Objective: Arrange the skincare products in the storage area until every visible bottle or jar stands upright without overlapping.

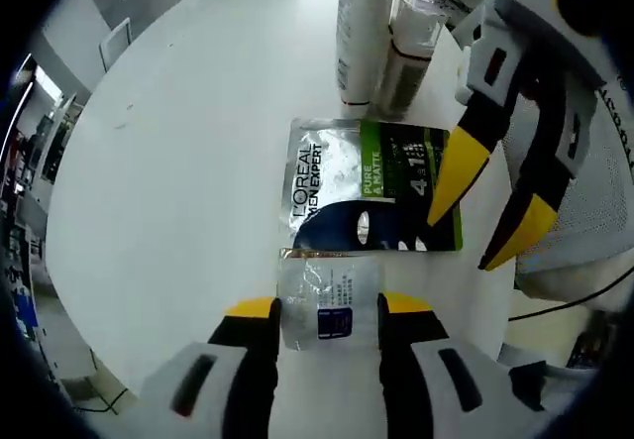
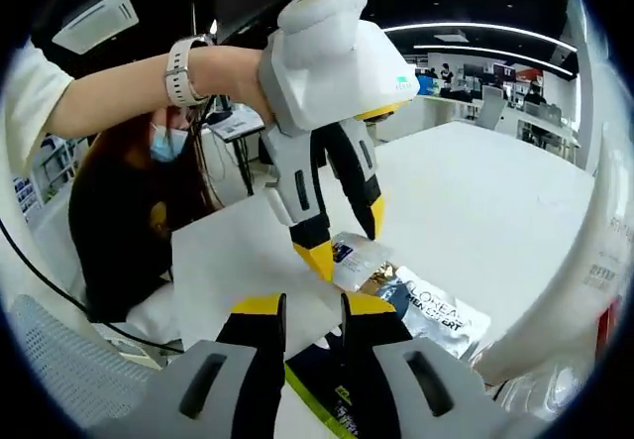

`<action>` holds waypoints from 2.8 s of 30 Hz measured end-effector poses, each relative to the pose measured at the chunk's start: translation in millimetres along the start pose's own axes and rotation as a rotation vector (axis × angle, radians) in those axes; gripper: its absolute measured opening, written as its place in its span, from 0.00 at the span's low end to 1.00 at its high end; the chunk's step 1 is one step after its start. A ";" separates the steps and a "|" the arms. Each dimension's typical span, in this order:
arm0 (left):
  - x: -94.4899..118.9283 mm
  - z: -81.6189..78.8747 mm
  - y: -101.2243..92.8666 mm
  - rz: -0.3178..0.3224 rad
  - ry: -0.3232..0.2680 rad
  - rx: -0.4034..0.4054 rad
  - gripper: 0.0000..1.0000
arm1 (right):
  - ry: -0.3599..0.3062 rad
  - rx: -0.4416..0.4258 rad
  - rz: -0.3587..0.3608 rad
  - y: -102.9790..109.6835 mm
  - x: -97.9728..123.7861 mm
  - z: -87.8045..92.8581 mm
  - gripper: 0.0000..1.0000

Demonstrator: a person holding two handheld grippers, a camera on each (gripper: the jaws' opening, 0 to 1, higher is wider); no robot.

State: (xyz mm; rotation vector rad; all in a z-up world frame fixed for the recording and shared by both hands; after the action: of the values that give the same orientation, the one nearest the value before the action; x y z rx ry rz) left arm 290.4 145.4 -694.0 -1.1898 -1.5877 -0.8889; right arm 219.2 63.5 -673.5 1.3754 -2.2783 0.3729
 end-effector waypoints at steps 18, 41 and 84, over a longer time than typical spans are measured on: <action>-12.8 5.8 -43.2 0.067 0.011 -0.038 0.39 | -0.004 0.002 0.009 0.9 12.8 2.3 0.24; -25.9 15.8 -58.3 0.085 0.035 -0.047 0.39 | 0.008 0.016 0.021 0.3 43.7 1.3 0.26; -20.8 17.1 -63.1 -0.031 0.003 -0.043 0.42 | 0.064 -0.034 0.218 -34.3 164.2 20.2 0.43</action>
State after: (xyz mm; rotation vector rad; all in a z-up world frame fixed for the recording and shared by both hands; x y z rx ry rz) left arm 227.3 138.2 -720.2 -1.1958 -1.5963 -0.9483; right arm 178.9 -86.8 -607.6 1.0856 -2.3755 0.4388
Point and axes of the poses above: the point that each gripper's makers call its tool centre point, and the gripper's own axes: x roughly backward along the fingers, y roughly to its left, z roughly out of its underside, the point moved 5 cm from there along x, roughly backward along the fingers, and after that the axes turned 6 degrees about x, right-handed, at the moved point
